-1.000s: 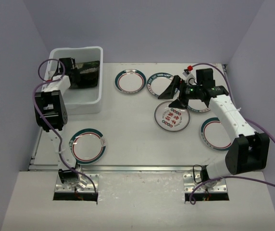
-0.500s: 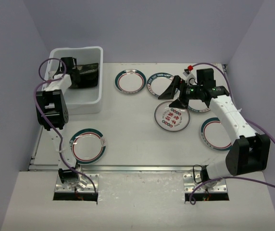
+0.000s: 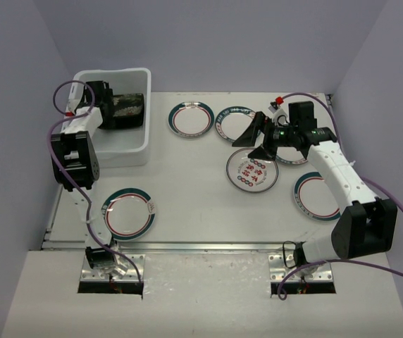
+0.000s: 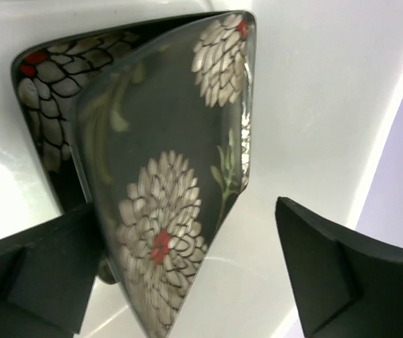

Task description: Place the plates into the plastic bin on the countertop

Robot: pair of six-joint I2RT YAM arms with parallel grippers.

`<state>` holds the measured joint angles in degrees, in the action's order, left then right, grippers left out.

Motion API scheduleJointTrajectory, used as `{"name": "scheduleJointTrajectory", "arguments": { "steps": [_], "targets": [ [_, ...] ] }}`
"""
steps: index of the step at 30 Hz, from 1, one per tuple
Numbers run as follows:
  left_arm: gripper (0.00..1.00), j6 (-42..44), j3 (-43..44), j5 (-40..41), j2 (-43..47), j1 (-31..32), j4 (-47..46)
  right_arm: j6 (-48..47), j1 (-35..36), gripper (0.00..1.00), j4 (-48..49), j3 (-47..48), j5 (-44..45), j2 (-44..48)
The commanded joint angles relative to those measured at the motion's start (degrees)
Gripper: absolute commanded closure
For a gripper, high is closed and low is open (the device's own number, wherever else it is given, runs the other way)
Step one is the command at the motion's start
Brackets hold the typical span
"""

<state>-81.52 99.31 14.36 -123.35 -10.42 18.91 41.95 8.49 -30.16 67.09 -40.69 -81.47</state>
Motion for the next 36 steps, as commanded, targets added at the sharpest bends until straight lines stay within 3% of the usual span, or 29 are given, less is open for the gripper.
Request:
{"name": "scheduleJointTrajectory", "arguments": {
  "steps": [1,8,18,29,36],
  "targets": [
    [0.0,1.1,3.8,0.3,5.8,-0.6,-0.3,-1.1,0.1,0.01,0.6,-0.2,0.1,1.7],
    [0.0,2.9,6.5,-5.3,4.9,-2.0,5.3,-1.9,0.7,0.01,-0.2,-0.1,0.1,1.4],
    [0.0,4.1,15.8,-15.8,-4.4,-2.9,13.9,-2.4,3.4,0.01,-0.2,0.4,-0.3,0.9],
    [0.0,8.5,24.4,-18.4,-9.6,-3.0,24.9,-1.7,4.0,0.01,1.3,-1.2,-0.6,2.4],
    [0.0,12.0,25.6,-20.0,-8.5,-3.5,26.6,-1.6,5.0,0.01,1.2,-1.1,-0.9,2.3]
  ]
}}
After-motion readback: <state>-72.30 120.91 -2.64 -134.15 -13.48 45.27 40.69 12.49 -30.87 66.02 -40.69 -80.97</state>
